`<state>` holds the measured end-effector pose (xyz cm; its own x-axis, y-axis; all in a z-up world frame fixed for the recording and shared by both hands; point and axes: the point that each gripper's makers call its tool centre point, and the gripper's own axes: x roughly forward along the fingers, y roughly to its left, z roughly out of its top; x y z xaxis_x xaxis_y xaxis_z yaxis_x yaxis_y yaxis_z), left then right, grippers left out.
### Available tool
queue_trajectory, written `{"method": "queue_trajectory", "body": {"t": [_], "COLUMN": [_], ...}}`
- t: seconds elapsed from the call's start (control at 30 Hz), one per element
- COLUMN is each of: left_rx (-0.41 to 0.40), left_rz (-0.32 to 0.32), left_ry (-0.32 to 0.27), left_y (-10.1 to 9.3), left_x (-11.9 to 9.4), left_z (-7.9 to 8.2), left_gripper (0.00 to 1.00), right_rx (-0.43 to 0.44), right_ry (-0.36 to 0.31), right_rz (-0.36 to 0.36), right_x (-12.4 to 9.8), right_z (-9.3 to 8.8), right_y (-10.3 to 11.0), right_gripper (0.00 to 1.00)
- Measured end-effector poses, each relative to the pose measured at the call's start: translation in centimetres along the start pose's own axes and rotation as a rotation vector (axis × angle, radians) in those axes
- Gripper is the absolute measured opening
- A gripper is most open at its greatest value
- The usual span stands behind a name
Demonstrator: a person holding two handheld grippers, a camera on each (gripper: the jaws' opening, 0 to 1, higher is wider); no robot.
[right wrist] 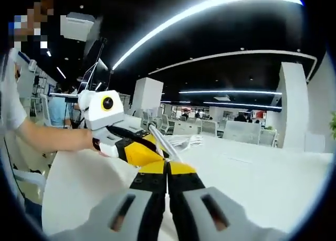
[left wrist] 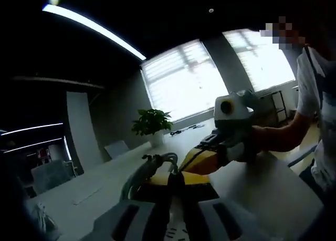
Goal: Straighten the power strip on the desk, plug the charger into it
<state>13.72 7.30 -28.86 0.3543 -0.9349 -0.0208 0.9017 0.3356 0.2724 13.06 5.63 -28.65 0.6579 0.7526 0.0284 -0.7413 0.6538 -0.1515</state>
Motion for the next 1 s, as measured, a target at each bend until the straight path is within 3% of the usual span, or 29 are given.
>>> {"method": "queue_trajectory", "body": {"t": [0.03, 0.1, 0.2, 0.3, 0.4, 0.57, 0.7, 0.77, 0.9, 1.0], "left_rx": [-0.004, -0.009, -0.019, -0.023, -0.019, -0.022, -0.029, -0.035, -0.018, -0.004], "left_rz": [0.0, 0.002, 0.008, -0.002, 0.005, 0.006, 0.003, 0.001, 0.007, 0.009], "left_ry": [0.003, 0.01, 0.019, 0.012, 0.019, 0.031, 0.024, 0.02, 0.02, 0.004], "left_y": [0.1, 0.2, 0.4, 0.2, 0.4, 0.6, 0.7, 0.7, 1.0, 1.2], "left_x": [-0.1, -0.6, -1.0, -0.8, -0.8, -0.7, -0.6, -0.5, -0.7, -0.4], "left_z": [0.0, -0.1, -0.3, -0.3, -0.3, -0.3, -0.3, -0.3, -0.4, -0.3], "left_gripper": [0.08, 0.08, 0.08, 0.08, 0.07, 0.04, 0.04, 0.04, 0.04, 0.05], "right_rx": [0.059, 0.05, -0.04, -0.068, -0.188, -0.147, -0.072, -0.058, -0.074, -0.111], "right_ry": [0.002, 0.002, 0.007, 0.016, 0.025, 0.059, 0.071, 0.057, 0.06, 0.038], "right_rz": [0.004, 0.012, 0.02, 0.083, 0.112, 0.223, 0.266, 0.271, 0.152, 0.175], "right_x": [0.0, 0.0, 0.2, 0.7, 1.1, 1.4, 1.4, 1.4, 0.8, 0.7], "right_z": [0.0, 0.0, 0.1, 0.1, 0.3, 0.2, 0.3, 0.3, 0.1, 0.0], "right_y": [-0.1, -0.4, -0.2, 1.1, 1.0, 1.0, 0.5, 0.3, -1.7, -1.4], "right_gripper": [0.01, 0.01, 0.01, 0.01, 0.01, 0.0, 0.0, 0.0, 0.01, 0.01]}}
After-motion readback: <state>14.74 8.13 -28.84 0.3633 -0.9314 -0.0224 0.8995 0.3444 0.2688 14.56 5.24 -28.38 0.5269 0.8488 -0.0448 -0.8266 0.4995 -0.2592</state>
